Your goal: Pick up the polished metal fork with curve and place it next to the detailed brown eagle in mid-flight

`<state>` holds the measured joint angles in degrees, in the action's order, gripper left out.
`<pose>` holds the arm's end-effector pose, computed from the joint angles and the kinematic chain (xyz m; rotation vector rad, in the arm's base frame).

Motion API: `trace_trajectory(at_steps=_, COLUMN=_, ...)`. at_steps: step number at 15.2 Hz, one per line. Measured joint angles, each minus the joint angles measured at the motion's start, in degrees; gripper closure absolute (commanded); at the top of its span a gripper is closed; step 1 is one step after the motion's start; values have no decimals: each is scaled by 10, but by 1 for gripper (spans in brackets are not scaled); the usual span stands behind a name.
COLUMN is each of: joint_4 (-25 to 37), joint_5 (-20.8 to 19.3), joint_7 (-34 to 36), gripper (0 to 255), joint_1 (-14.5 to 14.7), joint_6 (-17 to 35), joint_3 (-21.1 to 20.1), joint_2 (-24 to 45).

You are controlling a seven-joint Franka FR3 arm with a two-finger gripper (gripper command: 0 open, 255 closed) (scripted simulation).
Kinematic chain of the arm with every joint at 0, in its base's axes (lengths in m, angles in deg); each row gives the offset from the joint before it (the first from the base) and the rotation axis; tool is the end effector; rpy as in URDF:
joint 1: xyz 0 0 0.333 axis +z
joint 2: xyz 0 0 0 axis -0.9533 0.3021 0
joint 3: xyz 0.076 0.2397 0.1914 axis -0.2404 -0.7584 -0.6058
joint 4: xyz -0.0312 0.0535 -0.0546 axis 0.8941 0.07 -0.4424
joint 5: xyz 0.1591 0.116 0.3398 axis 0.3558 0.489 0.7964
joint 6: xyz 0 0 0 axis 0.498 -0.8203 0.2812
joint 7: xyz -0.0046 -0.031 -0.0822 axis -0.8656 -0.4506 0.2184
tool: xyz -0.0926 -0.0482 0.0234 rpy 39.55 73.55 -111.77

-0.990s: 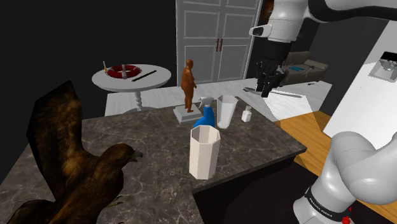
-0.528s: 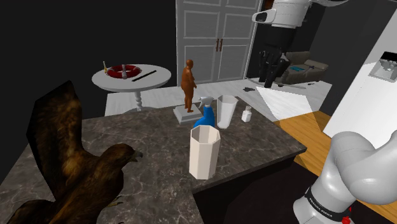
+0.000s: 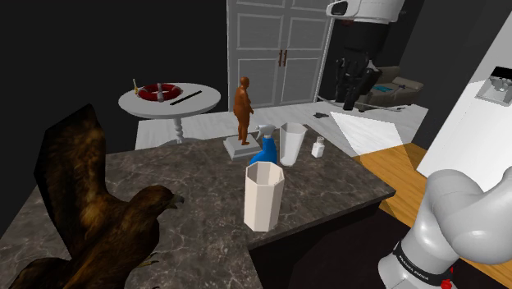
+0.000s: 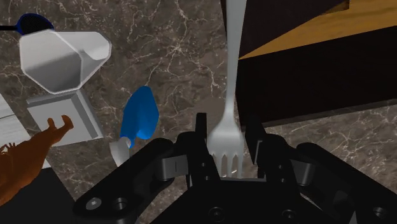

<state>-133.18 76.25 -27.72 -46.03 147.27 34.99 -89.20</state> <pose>0.2928 0.1375 0.7011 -2.6946 -1.5420 -0.0440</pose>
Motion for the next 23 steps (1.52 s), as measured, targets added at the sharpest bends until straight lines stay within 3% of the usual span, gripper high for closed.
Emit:
trace_trajectory(at_steps=11, joint_4=24, joint_5=70, joint_7=155, gripper=255, joint_1=31, joint_6=12, joint_3=-131, joint_2=24)
trace_trajectory(at_steps=23, joint_4=142, joint_5=96, joint_7=334, gripper=255, joint_1=50, joint_6=34, joint_3=-286, joint_2=142)
